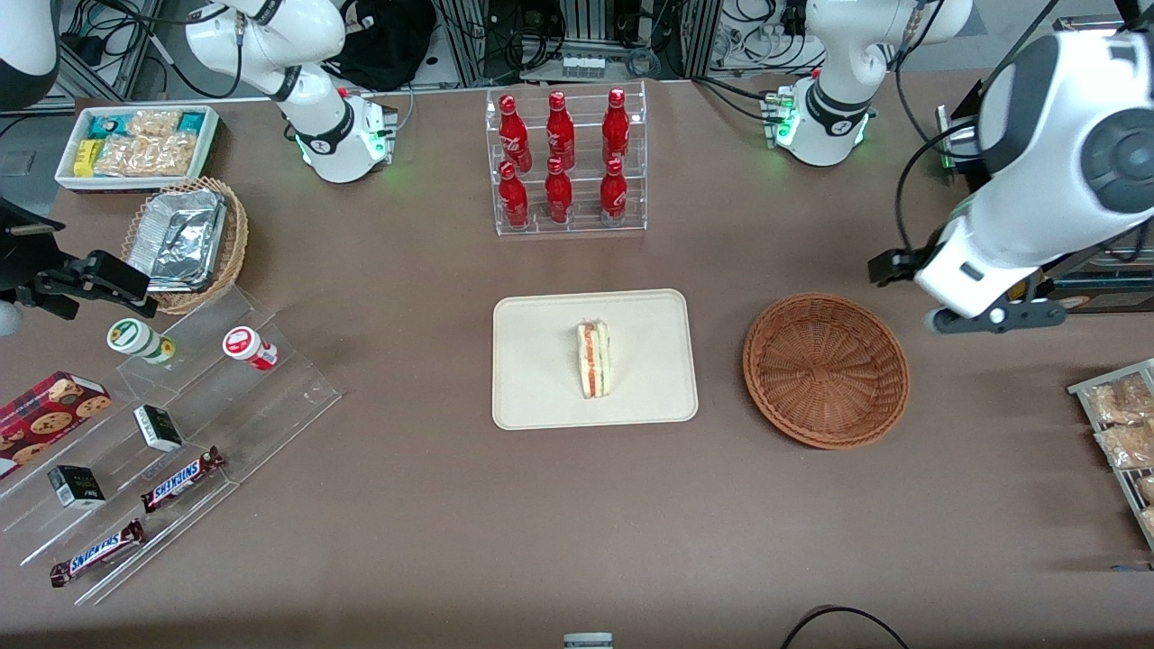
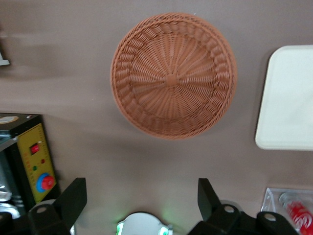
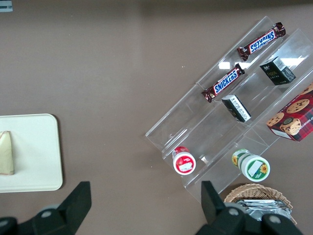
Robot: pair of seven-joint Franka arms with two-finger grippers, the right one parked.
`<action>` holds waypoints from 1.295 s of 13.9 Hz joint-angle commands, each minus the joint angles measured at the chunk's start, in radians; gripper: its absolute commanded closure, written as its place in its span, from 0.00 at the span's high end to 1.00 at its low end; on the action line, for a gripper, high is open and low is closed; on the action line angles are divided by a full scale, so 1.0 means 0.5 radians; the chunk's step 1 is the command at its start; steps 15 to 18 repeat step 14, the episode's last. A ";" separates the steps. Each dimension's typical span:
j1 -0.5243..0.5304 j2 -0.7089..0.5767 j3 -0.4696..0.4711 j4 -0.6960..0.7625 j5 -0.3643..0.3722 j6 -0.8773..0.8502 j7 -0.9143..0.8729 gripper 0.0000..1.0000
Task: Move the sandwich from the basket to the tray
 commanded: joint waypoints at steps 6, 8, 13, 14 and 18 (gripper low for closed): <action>0.174 -0.264 -0.018 -0.021 -0.032 -0.139 0.262 1.00; 0.208 -0.283 -0.021 -0.012 -0.072 -0.142 0.274 1.00; 0.208 -0.292 -0.002 -0.012 -0.078 -0.123 0.367 1.00; 0.208 -0.286 -0.002 -0.012 -0.075 -0.120 0.367 1.00; 0.208 -0.286 -0.002 -0.012 -0.075 -0.120 0.367 1.00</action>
